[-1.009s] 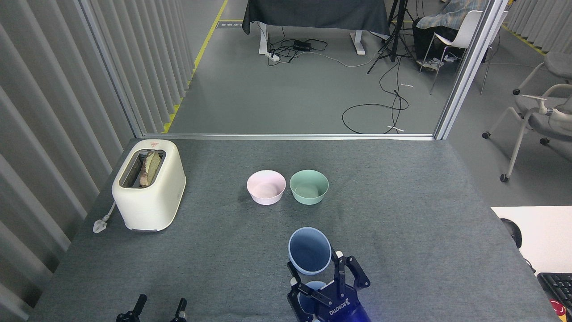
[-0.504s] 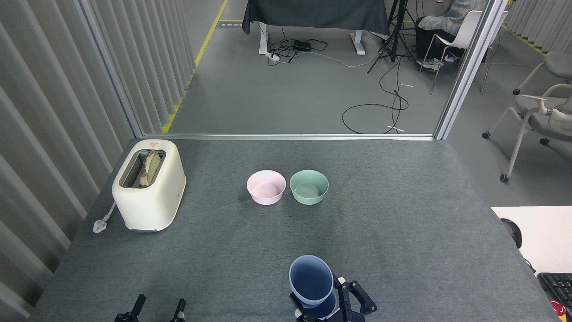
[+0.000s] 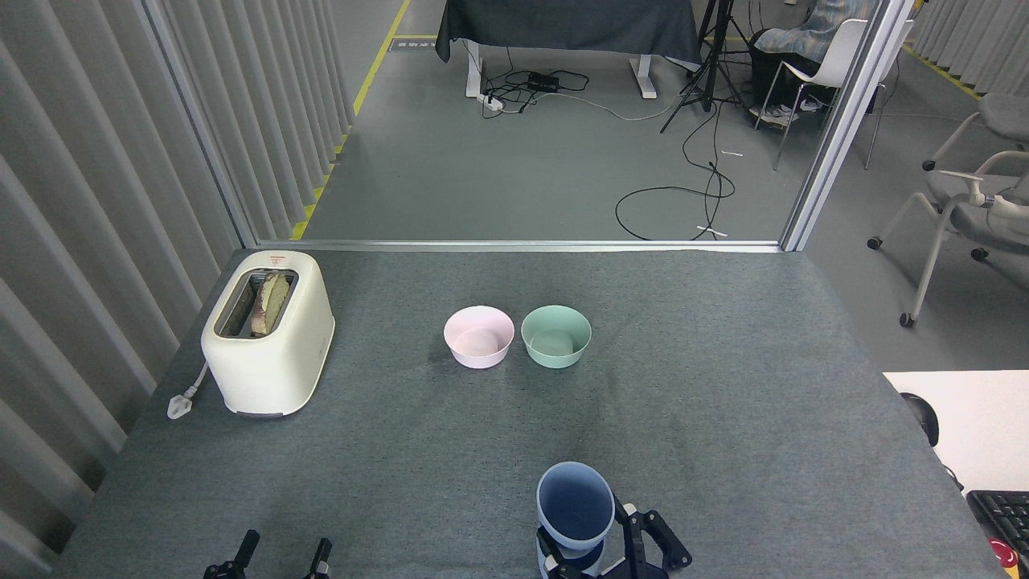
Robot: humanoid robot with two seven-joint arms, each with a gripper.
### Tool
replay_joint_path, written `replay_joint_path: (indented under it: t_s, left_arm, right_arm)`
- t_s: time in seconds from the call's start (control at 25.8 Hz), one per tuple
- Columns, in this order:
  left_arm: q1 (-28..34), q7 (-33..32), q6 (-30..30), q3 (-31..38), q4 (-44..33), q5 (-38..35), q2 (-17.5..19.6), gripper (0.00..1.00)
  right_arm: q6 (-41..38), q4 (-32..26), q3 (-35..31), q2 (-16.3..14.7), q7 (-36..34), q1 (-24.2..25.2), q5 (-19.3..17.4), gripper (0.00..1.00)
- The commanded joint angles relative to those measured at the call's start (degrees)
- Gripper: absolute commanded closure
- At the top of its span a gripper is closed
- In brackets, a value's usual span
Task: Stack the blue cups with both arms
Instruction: 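Open the right gripper and withdraw it from the stacked cups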
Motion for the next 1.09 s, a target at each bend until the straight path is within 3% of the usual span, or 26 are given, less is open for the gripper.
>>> replay_joint_path:
  t_s: [0.0, 0.12, 0.16, 0.19, 0.23, 0.66, 0.78, 0.93, 1.05]
  left_arm:
    - [0.1, 0.1, 0.0, 0.0, 0.1, 0.0, 0.3, 0.00]
    - [0.1, 0.4, 0.0, 0.0, 0.1, 0.0, 0.3, 0.00]
    - [0.1, 0.4, 0.0, 0.0, 0.1, 0.0, 0.3, 0.00]
    - [0.1, 0.4, 0.0, 0.0, 0.1, 0.1, 0.3, 0.00]
    - [0.1, 0.4, 0.0, 0.0, 0.1, 0.0, 0.3, 0.00]
    - [0.8, 0.4, 0.0, 0.0, -0.4, 0.0, 0.3, 0.00]
    - [1.1, 0.4, 0.0, 0.0, -0.6, 0.1, 0.3, 0.00]
    - [2.1, 0.4, -0.4, 0.0, -1.4, 0.1, 0.2, 0.00]
    - [2.2, 0.3, -0.4, 0.0, -2.8, 0.2, 0.2, 0.00]
  right_arm:
    - [0.0, 0.0, -0.1, 0.0, -0.1, 0.5, -0.1, 0.80]
    - [0.2, 0.0, -0.1, 0.0, -0.1, 0.5, -0.2, 0.76]
    - [0.6, 0.0, -0.1, 0.1, -0.6, 0.6, -0.2, 0.63]
    - [0.8, 0.0, -0.2, 0.2, -0.8, 0.6, -0.1, 0.35]
    - [1.1, 0.0, -0.2, 0.4, -1.0, 0.5, -0.2, 0.00]
    - [2.1, -1.1, -1.4, 0.9, -1.3, -0.6, -1.3, 0.00]
    - [6.5, -0.1, -12.5, 5.1, -2.0, -2.3, -1.7, 0.00]
    - [2.0, 7.1, -26.3, 2.8, -7.4, -0.1, -2.1, 0.00]
    - [-0.6, 12.5, -33.6, 3.2, -13.1, 5.6, -2.2, 0.00]
